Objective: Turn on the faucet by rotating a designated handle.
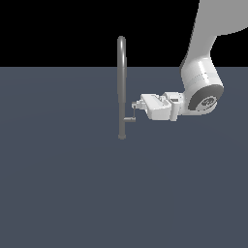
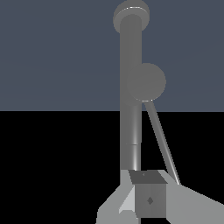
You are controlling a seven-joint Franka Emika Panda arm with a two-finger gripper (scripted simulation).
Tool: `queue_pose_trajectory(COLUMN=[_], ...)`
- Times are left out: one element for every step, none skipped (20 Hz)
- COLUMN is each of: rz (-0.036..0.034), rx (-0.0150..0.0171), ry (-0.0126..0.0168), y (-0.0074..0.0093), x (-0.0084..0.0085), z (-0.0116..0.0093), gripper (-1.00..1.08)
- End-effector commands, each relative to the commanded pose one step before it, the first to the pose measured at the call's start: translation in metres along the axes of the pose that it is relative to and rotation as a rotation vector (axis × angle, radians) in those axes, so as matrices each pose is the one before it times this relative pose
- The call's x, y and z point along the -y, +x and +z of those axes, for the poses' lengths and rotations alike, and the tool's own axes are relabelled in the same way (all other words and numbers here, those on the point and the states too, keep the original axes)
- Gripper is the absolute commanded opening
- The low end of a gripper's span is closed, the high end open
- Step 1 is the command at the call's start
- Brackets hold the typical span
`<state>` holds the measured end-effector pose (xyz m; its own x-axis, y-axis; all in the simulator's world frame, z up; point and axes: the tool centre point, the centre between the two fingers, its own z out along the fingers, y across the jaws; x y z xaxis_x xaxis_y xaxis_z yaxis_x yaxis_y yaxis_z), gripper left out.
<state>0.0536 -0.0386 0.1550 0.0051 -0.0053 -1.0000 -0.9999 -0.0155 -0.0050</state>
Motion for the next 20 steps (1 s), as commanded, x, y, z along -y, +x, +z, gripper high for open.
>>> queue_pose_trajectory(rz=[0.00465,0.00001,0.00000,0.00002,0.00002,0.00000,-0.01094,0.00113,0.00113,0.00105,0.00113,0.00114,0.00114,0.00114,0.00122,0.00115,0.00000,-0.02104,0.00327,0.00330], rx=[0.00464,0.00025,0.00000,0.00024,0.00023,0.00000,-0.00394,0.00044,0.00044,0.00040,0.00043,0.00043,0.00042,0.00041,0.00043,0.00039,0.00000,-0.00383,0.00063,0.00063], ry=[-0.00643,-0.00042,0.00000,-0.00042,-0.00043,0.00000,0.00408,-0.00044,-0.00044,-0.00041,-0.00044,-0.00044,-0.00044,-0.00044,-0.00047,-0.00044,0.00000,0.00195,-0.00036,-0.00036], y=[-0.00021,0.00016,0.00014,0.00017,0.00017,0.00000,-0.00374,0.00240,0.00243,0.00240,0.00247,0.00250,0.00252,0.00255,0.00263,0.00262,0.00000,-0.01103,0.00644,0.00649], x=[-0.01036,-0.00289,-0.00294,-0.00295,-0.00298,0.00000,0.00683,-0.00361,-0.00365,-0.00371,-0.00374,-0.00378,-0.00383,-0.00387,-0.00390,-0.00396,0.00000,0.00967,-0.00394,-0.00395], z=[-0.00024,0.00010,-0.00012,0.00009,0.00009,0.00000,0.00005,0.00000,0.00000,-0.00002,-0.00001,-0.00001,-0.00001,-0.00002,-0.00001,-0.00003,0.00000,0.00017,-0.00001,-0.00001], gripper=[-1.00,-1.00,-1.00,-1.00,-1.00,-1.00,-1.00,-1.00,-1.00,-1.00,-1.00,-1.00,-1.00,-1.00,-1.00,-1.00,-1.00,-1.00,-1.00,-1.00])
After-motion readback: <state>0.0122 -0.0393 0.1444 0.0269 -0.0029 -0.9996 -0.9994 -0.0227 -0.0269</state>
